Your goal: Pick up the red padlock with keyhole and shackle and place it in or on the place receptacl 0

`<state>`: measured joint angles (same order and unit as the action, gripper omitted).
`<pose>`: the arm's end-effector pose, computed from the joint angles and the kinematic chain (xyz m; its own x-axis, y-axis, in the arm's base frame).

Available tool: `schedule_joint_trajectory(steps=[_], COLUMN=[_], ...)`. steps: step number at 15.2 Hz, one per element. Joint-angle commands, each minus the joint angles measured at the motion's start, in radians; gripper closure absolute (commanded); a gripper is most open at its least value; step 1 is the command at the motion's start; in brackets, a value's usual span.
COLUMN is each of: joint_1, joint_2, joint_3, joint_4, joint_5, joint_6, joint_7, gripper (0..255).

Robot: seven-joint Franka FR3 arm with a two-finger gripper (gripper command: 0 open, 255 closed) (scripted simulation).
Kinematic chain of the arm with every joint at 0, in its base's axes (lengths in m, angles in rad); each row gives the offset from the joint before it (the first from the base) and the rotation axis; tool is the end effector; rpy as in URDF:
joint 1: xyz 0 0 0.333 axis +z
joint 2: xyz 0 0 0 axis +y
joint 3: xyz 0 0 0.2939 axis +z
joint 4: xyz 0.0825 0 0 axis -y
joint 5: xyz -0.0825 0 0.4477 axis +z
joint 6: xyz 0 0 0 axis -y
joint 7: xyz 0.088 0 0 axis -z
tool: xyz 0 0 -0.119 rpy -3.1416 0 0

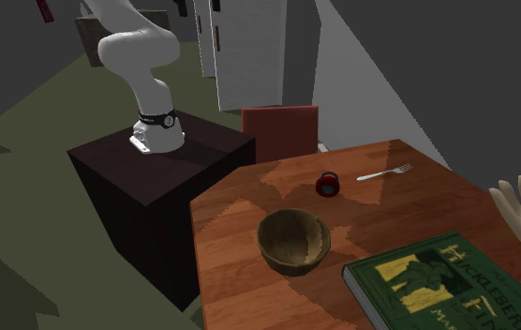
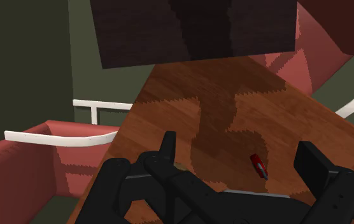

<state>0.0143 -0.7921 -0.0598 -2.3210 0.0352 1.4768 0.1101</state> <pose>0.3742 -0.0162 0.5756 0.9894 -0.1315 -0.0609 -0.1357 -0.9882 -0.0714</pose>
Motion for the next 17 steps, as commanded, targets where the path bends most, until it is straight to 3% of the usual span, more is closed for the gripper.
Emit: schedule_joint_trajectory(steps=[1, 9, 17], joint_1=[0.0, 0.043, 0.081], joint_2=[0.0, 0.181, 0.433], joint_3=[0.0, 0.033, 0.067], joint_4=[0.0, -0.091, -0.097], joint_5=[0.0, 0.01, 0.015], joint_6=[0.0, 0.263, 0.51], joint_7=[0.0, -0.032, -0.06], gripper=[0, 0, 0])
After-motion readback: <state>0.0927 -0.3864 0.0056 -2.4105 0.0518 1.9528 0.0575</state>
